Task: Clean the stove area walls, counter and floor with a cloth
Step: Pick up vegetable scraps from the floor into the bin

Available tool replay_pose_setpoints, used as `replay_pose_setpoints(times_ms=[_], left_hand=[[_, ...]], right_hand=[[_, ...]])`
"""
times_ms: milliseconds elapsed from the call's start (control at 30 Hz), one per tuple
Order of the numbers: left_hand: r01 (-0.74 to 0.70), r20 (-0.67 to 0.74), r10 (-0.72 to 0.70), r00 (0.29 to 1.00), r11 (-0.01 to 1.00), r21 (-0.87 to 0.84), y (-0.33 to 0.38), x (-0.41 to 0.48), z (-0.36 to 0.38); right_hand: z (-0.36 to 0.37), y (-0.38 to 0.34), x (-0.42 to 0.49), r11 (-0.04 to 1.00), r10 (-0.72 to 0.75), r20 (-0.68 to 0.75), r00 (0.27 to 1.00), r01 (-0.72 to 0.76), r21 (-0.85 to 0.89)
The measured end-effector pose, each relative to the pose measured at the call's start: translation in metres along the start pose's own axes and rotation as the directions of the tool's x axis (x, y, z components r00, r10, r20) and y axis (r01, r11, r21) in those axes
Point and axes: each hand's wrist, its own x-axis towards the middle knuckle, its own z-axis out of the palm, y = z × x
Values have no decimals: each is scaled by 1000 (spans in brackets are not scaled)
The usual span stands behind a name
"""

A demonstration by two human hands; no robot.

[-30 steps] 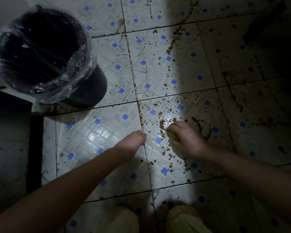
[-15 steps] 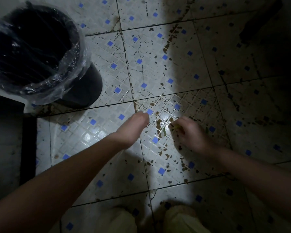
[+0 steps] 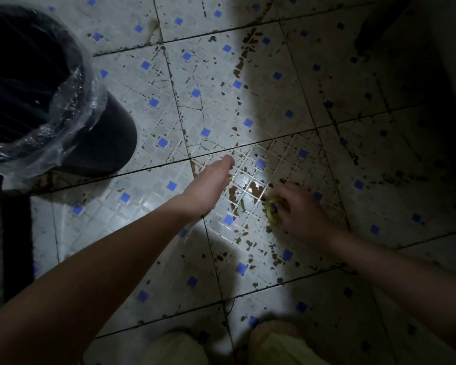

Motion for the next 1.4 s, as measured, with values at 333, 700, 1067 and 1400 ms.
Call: replay_pose_setpoints(times_ms=[333, 700, 1067, 1400], left_hand=[[-27, 41, 24, 999, 996, 88, 2, 6, 0], [-57, 66, 43, 997, 972, 228, -4, 1, 1], [55, -151, -46, 988, 997, 58, 4, -17, -76], [132, -426, -19, 905, 962, 239, -12, -50, -157]], right_hand=[[-7, 4, -3, 997, 68, 45, 997, -66, -48], [-8, -4, 0, 999, 18, 4, 1000, -18, -44], [-22, -54, 33, 994, -40, -85, 996, 31, -102], [-25, -144, 83, 948, -286, -79, 955, 270, -170]])
